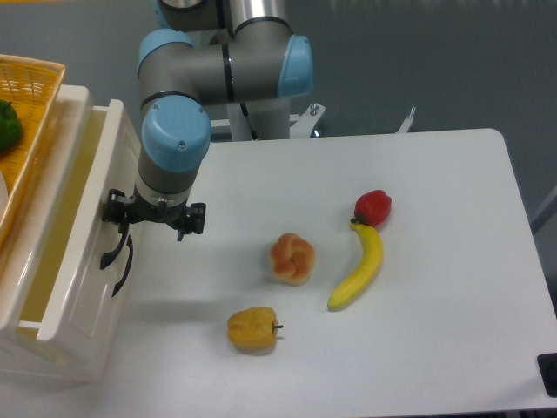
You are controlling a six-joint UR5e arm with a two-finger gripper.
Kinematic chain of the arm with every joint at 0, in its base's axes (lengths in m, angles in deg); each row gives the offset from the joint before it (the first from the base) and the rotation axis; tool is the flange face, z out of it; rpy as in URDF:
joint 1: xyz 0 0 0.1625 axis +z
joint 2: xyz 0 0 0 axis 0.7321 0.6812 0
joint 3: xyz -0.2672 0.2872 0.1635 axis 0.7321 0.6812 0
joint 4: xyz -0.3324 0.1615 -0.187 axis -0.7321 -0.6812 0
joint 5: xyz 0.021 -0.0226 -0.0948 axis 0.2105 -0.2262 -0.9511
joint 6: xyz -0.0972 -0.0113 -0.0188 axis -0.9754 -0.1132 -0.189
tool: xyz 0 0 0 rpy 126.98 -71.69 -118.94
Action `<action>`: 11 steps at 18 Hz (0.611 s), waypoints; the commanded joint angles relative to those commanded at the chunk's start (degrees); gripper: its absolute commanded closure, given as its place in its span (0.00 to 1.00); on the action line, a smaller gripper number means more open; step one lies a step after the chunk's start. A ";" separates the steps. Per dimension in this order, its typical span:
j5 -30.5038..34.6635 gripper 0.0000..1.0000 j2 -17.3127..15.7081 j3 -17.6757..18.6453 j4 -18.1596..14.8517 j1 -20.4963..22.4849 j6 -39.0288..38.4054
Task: Slide the top white drawer open
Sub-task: 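Pull the handle outward, sliding the upper drawer open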
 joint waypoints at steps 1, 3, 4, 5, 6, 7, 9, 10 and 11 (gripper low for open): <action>0.00 0.00 0.00 -0.09 0.00 0.00 0.00; 0.00 0.00 0.09 -0.17 0.00 0.27 0.00; 0.00 0.00 0.09 -0.18 0.00 0.35 0.00; 0.00 0.00 0.17 -0.18 0.09 0.53 0.00; 0.00 0.00 0.18 -0.18 0.09 1.05 0.00; 0.00 0.00 0.18 -0.18 0.09 1.23 0.09; 0.00 0.00 0.18 -0.26 0.09 1.58 0.09; 0.00 0.00 0.18 -0.26 0.09 1.67 0.09; 0.00 0.00 0.18 -0.26 0.09 1.85 0.09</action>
